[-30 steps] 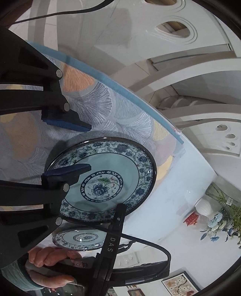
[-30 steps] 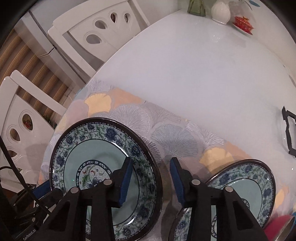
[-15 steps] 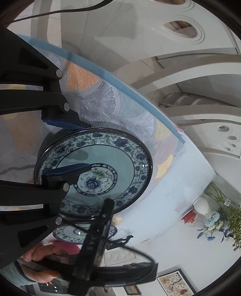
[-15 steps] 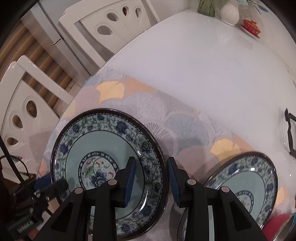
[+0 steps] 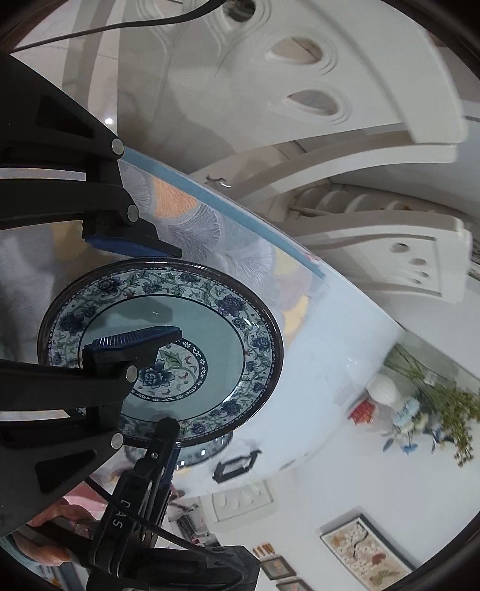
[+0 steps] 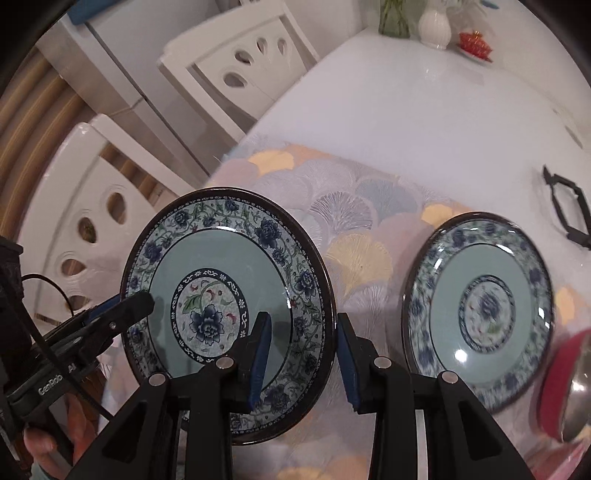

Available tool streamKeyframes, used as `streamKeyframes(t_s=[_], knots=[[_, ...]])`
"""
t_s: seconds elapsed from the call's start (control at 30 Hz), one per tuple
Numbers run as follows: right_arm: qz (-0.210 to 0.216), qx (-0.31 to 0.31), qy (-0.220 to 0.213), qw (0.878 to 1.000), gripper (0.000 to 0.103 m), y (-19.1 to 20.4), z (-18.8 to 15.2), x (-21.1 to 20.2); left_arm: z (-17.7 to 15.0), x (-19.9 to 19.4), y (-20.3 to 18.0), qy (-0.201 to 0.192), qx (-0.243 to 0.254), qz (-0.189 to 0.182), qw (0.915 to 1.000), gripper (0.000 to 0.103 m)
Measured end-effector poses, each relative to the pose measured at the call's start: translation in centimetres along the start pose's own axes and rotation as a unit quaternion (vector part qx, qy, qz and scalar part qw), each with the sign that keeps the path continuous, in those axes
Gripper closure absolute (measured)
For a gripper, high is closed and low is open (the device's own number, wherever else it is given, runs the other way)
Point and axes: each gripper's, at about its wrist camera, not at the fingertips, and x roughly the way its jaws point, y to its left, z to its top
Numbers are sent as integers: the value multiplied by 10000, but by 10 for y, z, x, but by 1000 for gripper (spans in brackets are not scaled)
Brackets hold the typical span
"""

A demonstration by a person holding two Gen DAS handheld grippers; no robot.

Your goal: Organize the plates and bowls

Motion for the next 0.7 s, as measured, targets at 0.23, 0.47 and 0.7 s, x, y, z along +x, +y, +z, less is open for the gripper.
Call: streamKeyframes(t_s=[0.23,0.47,0.7], knots=[[-18,63,-397,9992,69,21,-21,-61,-11,-55,-13,-384,114,-95,9992,71],[-100,-4,-609,9981,69,41,-57,-104,-34,-93,-16,-601,188,-140,9979,71],[-82,109,-540,9984,68,46,-103,-114,-65,-108,-15,-526,301,-101,9981,71]])
